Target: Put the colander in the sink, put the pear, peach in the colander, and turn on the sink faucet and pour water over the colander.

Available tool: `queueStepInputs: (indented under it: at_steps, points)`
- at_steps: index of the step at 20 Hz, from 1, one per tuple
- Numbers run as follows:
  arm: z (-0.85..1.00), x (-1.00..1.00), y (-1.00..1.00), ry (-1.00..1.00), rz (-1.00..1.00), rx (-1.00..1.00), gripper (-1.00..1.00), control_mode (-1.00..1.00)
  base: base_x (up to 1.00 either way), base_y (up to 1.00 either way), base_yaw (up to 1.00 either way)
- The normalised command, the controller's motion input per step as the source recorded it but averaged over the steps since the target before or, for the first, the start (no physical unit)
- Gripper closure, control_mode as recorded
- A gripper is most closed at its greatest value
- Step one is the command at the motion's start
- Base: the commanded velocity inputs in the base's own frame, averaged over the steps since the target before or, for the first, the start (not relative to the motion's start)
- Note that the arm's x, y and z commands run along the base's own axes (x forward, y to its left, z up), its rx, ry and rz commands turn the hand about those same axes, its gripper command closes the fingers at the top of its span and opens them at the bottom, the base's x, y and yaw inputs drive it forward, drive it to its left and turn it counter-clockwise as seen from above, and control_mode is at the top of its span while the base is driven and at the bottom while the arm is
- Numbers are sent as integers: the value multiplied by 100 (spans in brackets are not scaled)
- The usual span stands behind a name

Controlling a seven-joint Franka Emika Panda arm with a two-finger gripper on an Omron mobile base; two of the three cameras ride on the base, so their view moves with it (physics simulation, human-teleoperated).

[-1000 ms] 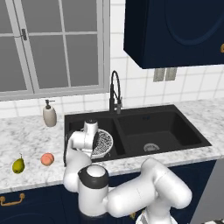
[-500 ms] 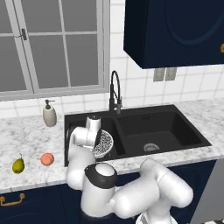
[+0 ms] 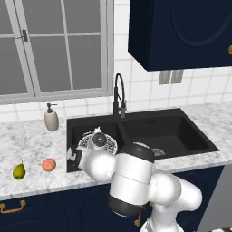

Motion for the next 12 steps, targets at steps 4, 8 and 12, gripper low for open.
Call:
queueStepInputs:
  at_steps: [4,8,12]
  points:
    - [100,7,27,23,22,2,-100,-100,0,0,0]
    - [100,9,14,31,19,3,-100,-100,0,0,0]
    - [100,12,12,30,18,1,-100,-100,0,0,0]
